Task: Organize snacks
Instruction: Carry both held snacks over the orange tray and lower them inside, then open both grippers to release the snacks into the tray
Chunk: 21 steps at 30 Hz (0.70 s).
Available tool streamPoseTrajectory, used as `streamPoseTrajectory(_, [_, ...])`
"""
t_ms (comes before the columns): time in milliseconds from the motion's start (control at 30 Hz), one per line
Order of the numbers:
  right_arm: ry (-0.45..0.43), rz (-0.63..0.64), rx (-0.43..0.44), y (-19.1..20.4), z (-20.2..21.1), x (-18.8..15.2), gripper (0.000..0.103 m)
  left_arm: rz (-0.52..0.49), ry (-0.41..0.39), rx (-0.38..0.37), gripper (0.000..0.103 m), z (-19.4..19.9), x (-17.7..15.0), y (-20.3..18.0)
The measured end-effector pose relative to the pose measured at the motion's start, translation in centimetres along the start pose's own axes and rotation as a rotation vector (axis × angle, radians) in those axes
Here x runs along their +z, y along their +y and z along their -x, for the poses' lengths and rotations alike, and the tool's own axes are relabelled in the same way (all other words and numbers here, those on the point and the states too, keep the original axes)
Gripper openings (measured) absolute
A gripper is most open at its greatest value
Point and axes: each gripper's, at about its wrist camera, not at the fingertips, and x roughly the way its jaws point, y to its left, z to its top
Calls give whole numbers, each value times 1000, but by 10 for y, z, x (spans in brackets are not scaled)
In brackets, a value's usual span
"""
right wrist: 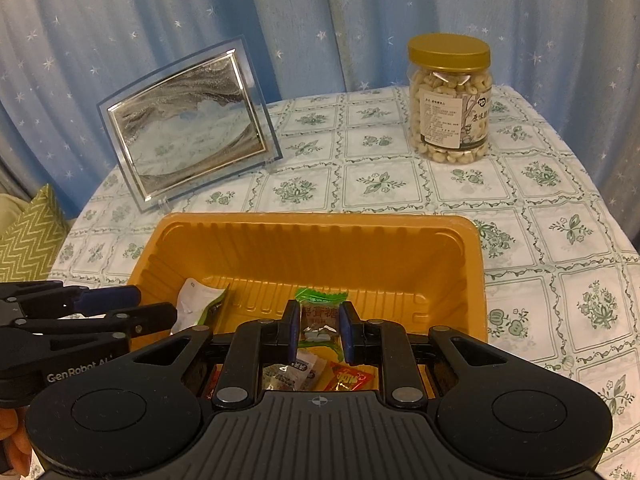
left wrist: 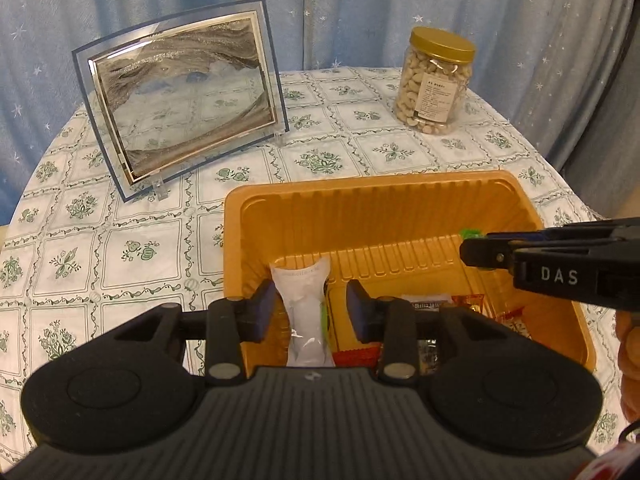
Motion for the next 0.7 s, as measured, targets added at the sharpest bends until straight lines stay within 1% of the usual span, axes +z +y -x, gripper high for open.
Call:
streamPoseTrajectory(200, [29, -47, 28, -6, -3, 2, 21, -5, -1, 0, 35, 2, -3, 0])
streamPoseTrajectory(700, [18, -55, 41, -3, -9, 9, 21, -15, 4, 0, 35, 0, -6, 0])
